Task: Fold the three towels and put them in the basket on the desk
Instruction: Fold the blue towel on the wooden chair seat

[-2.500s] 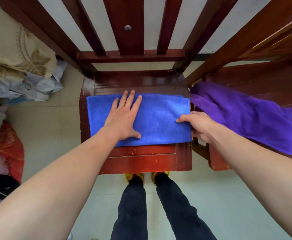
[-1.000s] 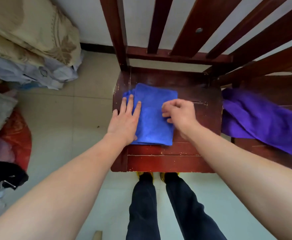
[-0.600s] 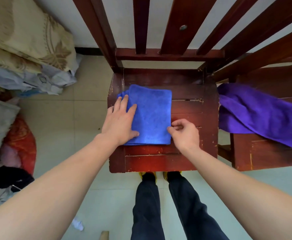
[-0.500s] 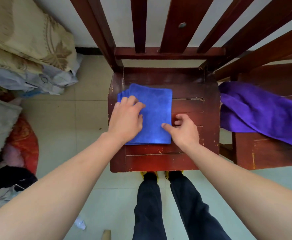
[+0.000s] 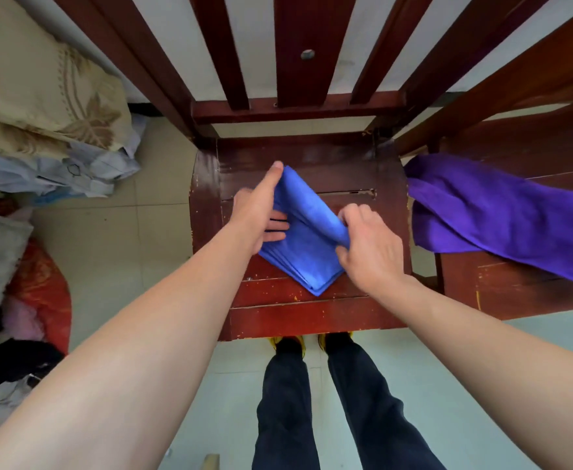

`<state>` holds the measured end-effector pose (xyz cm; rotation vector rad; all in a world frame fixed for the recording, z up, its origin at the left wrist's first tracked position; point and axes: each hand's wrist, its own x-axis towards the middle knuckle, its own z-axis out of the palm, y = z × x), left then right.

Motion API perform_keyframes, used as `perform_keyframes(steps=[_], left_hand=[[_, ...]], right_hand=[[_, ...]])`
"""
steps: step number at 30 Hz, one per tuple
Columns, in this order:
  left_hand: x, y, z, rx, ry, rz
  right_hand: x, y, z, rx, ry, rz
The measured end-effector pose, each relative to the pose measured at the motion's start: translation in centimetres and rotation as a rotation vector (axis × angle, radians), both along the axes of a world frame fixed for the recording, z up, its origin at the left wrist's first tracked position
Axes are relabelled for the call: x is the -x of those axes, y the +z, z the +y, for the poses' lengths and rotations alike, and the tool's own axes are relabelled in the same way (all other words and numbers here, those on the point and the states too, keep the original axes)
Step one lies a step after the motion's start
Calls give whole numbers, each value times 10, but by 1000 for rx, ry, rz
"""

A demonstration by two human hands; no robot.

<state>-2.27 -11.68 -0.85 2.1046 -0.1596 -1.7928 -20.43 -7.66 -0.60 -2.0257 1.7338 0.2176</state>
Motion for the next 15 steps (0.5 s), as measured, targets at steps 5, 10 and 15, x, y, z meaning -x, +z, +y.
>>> perform_keyframes(steps=[5,10,15], left_hand=[[8,5,-4,70,36,-101],[-23,1,33,248,-345,-420],[-32,-8,57,525,-1117,-904]], right_hand=[[4,3,25,112,291,49],[0,6,60,11,294,-65],[-15,-6,62,-204,228,-123]])
